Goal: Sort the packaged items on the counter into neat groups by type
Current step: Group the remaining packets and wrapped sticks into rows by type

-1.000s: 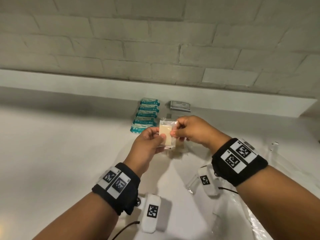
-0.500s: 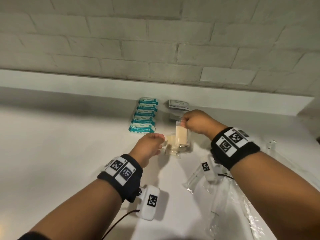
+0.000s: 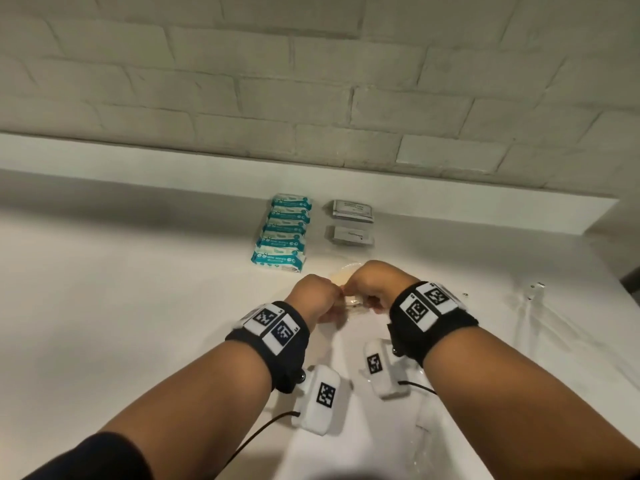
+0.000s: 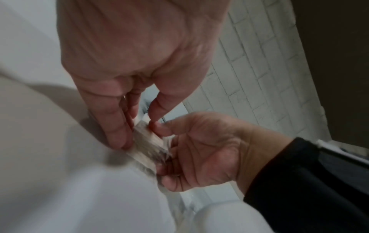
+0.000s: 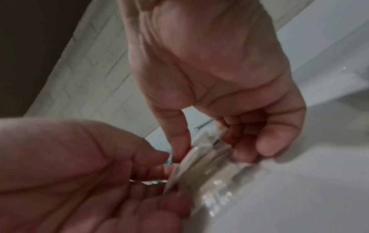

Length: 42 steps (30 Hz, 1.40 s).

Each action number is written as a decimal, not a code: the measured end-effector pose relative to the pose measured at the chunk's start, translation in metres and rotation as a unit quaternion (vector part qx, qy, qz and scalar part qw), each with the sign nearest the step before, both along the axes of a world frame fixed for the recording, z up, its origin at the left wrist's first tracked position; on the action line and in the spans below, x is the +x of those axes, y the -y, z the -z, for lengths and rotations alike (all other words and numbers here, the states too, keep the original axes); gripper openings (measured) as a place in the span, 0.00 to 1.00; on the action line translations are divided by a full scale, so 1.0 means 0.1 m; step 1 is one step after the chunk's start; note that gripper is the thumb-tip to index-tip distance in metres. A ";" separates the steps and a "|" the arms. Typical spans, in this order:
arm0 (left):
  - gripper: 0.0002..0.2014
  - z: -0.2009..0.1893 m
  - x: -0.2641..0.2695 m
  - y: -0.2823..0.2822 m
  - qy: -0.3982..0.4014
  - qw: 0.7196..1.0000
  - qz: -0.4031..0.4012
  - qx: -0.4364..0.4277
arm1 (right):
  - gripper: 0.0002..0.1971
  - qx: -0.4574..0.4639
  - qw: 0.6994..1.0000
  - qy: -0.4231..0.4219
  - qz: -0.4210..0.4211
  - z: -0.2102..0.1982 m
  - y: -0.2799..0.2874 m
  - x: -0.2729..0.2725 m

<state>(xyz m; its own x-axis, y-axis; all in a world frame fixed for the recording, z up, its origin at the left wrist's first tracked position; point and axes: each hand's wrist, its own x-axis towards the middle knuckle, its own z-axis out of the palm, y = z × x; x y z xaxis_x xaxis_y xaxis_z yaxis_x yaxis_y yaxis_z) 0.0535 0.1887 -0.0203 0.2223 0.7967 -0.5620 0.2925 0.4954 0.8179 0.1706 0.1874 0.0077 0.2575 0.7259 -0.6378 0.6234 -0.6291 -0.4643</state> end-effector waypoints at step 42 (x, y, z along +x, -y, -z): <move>0.23 0.15 0.04 -0.09 0.048 0.991 -0.030 0.122 | 0.12 0.192 0.977 -0.038 -0.089 -0.04 0.17 0.18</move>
